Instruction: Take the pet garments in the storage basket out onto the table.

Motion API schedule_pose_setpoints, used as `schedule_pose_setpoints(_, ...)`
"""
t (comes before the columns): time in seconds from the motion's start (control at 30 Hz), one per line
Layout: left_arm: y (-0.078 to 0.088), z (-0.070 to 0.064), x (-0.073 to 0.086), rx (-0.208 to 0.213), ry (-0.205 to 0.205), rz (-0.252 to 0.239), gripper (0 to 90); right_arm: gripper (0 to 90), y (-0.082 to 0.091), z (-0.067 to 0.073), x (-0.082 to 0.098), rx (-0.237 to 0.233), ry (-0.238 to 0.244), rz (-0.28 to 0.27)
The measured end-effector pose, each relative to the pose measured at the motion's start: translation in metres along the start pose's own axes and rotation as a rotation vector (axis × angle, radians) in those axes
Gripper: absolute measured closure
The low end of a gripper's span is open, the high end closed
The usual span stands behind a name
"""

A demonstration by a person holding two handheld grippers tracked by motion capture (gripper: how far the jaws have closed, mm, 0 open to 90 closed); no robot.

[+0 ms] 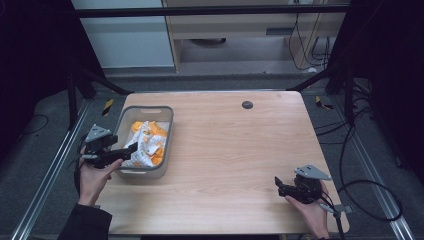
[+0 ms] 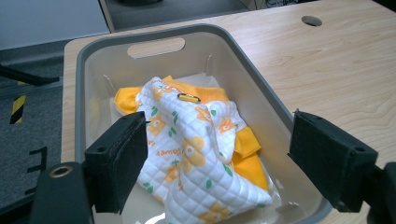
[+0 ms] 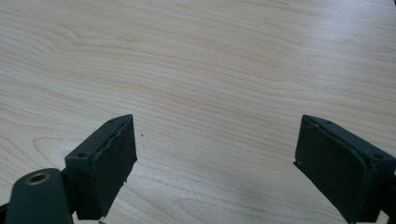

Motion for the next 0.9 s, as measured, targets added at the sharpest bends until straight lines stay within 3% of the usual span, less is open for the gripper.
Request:
schedule_pose_setpoints(0.33, -0.017, 0.003, -0.016, -0.02, -0.014, 0.064, 18.9, 12.7, 0.0, -0.001, 0.0, -0.003, 0.0, -0.006)
schedule_pose_setpoints(0.77, -0.04, 0.01, -0.023, -0.037, -0.005, 0.152, 19.8, 13.1, -0.001, 0.0, 0.0, -0.011, 0.001, 0.004)
schedule_pose_setpoints(0.9, -0.046, 0.011, -0.023, -0.043, -0.021, 0.19, 19.9, 13.3, -0.001, 0.0, 0.0, -0.014, 0.002, 0.006)
Point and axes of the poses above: each handheld gripper's, and its own axes: y roughly backward along the jaws, x roughly out of its underside, z roughly to its left, the point moved 8 cm from there along -y, roughly forward along the jaws, and after that the axes turned 8 degrees about z, right-handed, at the moved point
